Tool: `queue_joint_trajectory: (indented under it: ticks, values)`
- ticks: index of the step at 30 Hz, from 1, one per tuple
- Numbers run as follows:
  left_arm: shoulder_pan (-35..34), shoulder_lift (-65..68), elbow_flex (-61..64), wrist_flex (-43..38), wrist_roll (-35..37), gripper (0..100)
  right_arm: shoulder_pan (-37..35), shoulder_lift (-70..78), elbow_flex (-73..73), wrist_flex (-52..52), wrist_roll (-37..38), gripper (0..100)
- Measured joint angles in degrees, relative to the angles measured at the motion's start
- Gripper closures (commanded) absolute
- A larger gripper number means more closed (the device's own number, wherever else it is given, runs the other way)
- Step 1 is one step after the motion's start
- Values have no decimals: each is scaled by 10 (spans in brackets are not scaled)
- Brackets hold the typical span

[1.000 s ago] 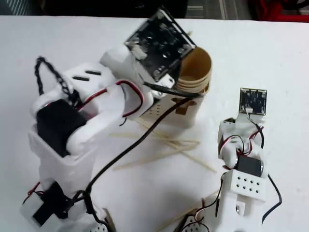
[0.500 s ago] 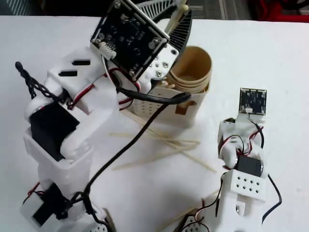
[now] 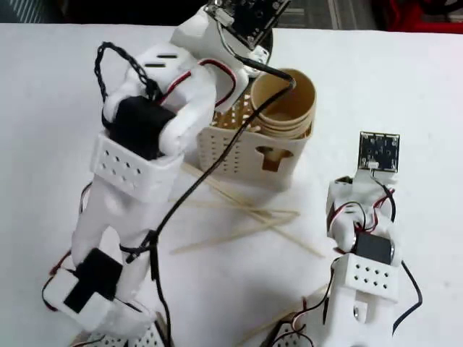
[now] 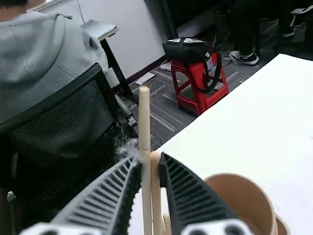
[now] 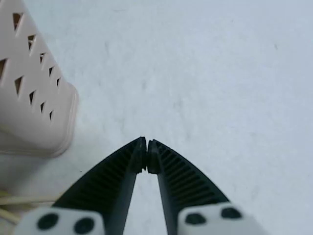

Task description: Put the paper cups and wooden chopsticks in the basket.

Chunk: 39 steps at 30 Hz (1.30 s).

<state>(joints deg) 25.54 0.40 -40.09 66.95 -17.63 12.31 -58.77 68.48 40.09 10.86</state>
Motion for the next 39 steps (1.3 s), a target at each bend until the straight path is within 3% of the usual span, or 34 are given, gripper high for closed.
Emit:
queue_joint_trajectory:
  ticks: [11, 34, 39]
  values:
    - [-14, 17, 74, -4, 1, 976, 4, 0, 0, 0, 0, 977]
    - [14, 17, 45, -11, 0, 977, 5, 0, 0, -2, 0, 977]
    - [20, 17, 33, -25, 40, 978, 4, 0, 0, -2, 0, 977]
